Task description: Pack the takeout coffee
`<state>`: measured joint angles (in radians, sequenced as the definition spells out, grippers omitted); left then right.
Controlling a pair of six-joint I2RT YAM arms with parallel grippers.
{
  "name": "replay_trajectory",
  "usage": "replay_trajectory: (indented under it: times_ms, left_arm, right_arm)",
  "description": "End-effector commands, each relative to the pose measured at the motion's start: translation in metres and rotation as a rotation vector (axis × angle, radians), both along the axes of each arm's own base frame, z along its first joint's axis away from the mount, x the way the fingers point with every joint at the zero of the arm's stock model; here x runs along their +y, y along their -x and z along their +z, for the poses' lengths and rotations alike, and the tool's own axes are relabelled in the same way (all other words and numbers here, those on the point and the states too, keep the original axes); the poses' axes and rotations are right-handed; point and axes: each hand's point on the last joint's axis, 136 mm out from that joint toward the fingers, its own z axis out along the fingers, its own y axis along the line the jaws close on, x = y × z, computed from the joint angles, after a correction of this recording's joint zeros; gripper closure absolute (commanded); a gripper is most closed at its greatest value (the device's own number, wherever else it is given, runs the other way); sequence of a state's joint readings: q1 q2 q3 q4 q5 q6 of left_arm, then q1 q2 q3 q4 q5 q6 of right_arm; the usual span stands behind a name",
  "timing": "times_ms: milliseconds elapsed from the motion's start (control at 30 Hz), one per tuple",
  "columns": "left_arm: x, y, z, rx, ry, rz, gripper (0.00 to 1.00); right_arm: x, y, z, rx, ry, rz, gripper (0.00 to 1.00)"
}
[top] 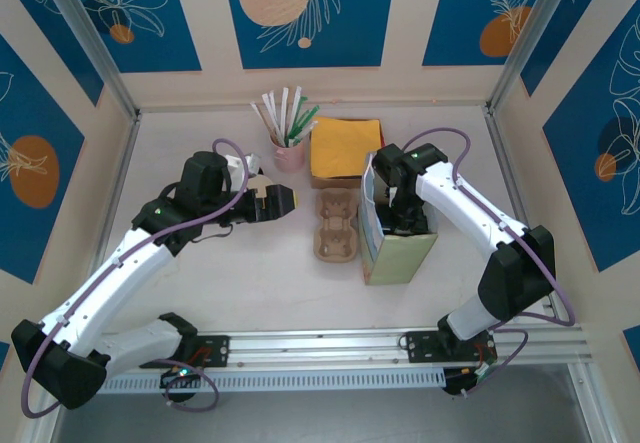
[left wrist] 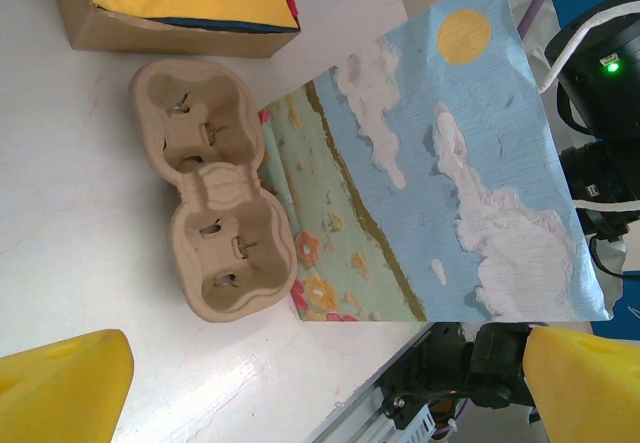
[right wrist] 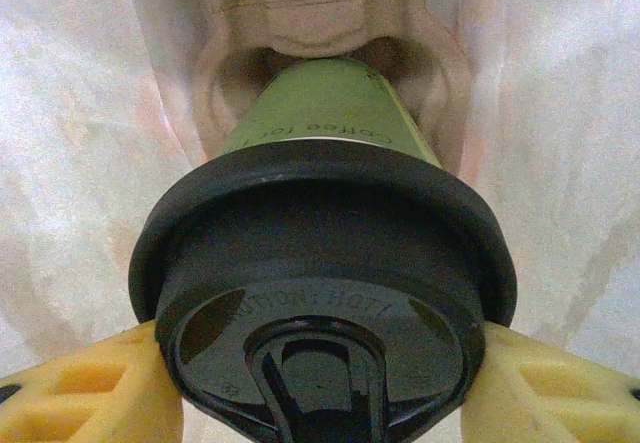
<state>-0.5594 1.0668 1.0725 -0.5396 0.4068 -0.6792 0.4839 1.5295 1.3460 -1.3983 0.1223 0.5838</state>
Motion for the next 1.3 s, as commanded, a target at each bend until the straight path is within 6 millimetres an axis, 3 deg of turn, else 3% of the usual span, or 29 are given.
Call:
replay_trajectory:
  times_ms: [0, 567, 1267]
  left_arm:
    - [0.000, 0.004, 0.017, -0.044, 0.021, -0.016, 0.00]
    - [-0.001, 0.004, 0.017, -0.038, 0.026, -0.017, 0.00]
    - [-0.001, 0.004, 0.015, -0.029, 0.022, -0.017, 0.00]
  right_arm:
    - [0.002, 0.003, -0.005, 0.028, -0.015, -0.001, 0.43]
    - [0.001, 0.004, -0.006, 0.027, -0.012, 0.000, 0.43]
    - [0.001, 0.003, -0.022, 0.038, -0.012, 0.000, 0.43]
